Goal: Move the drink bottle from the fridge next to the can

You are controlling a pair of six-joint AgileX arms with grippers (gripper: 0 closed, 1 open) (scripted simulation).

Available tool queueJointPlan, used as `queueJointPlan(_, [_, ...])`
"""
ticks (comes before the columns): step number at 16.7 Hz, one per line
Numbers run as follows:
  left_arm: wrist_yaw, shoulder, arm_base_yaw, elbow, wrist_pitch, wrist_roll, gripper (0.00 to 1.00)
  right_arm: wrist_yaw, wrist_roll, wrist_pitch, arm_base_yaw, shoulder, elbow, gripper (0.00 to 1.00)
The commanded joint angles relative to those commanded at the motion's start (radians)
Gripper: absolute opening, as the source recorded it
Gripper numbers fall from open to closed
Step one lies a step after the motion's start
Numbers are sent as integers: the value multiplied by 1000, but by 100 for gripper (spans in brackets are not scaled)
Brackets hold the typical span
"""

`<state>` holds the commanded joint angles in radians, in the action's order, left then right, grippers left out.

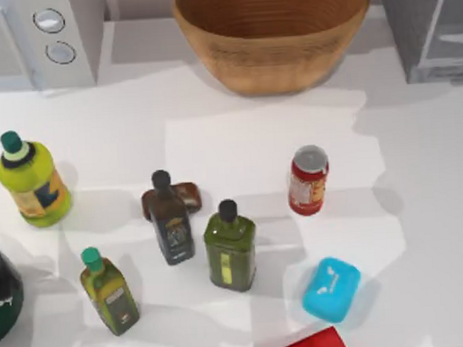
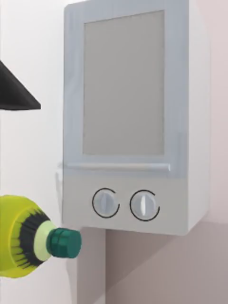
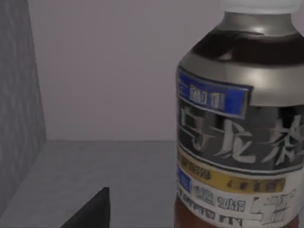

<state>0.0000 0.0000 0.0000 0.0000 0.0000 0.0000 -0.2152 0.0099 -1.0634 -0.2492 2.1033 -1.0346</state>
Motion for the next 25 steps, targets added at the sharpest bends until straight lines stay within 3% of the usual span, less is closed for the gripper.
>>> queueJointPlan(8, [0,0,0,0,0,0,100,1,-1,-6,3,30,-26,100])
queueJointPlan(16, [0,0,0,0,0,0,100,25,-2,110,23,170,-286,100])
queueJointPlan(21, [0,0,0,0,0,0,100,28,-2,125,25,185,-313,100])
queueJointPlan(25, [0,0,0,0,0,0,100,28,-2,125,25,185,-313,70])
